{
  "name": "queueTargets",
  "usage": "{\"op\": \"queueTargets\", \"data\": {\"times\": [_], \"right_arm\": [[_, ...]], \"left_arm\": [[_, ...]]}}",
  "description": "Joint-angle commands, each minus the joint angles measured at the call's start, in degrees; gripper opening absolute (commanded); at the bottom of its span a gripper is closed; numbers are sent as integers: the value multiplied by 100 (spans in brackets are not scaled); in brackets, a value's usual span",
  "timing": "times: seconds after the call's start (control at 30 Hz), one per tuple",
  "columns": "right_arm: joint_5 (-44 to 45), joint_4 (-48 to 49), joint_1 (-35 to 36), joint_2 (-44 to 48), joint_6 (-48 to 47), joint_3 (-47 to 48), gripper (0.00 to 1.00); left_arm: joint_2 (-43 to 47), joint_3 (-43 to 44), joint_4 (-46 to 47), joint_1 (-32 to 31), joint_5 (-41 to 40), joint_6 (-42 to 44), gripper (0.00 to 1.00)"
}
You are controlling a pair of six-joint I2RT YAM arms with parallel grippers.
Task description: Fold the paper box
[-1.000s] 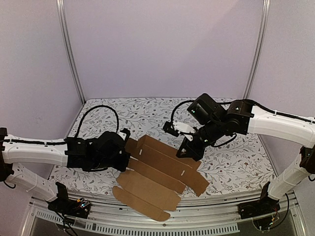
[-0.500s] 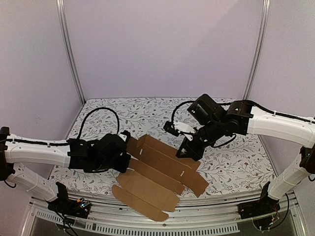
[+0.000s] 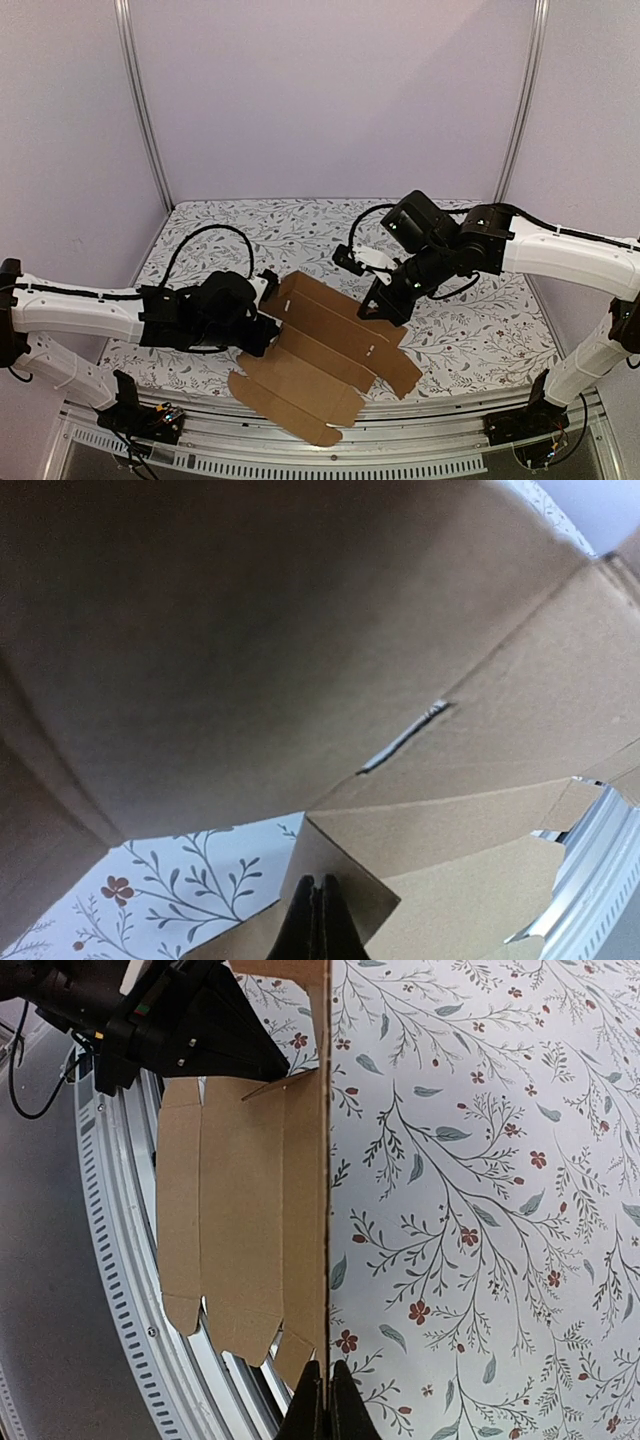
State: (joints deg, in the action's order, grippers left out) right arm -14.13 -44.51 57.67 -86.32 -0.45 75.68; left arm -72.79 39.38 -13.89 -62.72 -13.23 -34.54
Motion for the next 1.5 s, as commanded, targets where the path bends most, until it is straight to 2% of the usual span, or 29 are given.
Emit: {"op": "queueTargets", "data": {"times": [0.0, 0.37, 0.83, 1.13, 1.33, 1.47], "right_arm": [[-26, 245, -42, -47, 156, -9, 1], [38, 276, -45, -35, 182, -99, 1], [849, -58, -24, -185, -370, 2, 0], [1866, 74, 361, -274, -1225, 19, 0], [2780, 245, 782, -547, -1789, -23, 0], [3327, 485, 916, -728, -2001, -116, 0]], "left_arm": [[-193, -45, 445, 1, 360, 28, 0], [-309, 16, 394, -4, 203, -89, 0], [949, 431, -1124, 31, -289, 399, 0], [1834, 384, -1768, 196, -1078, 262, 0], [2389, -92, -1642, 414, -1312, -76, 0], [2596, -434, -1255, 561, -1055, -125, 0]]}}
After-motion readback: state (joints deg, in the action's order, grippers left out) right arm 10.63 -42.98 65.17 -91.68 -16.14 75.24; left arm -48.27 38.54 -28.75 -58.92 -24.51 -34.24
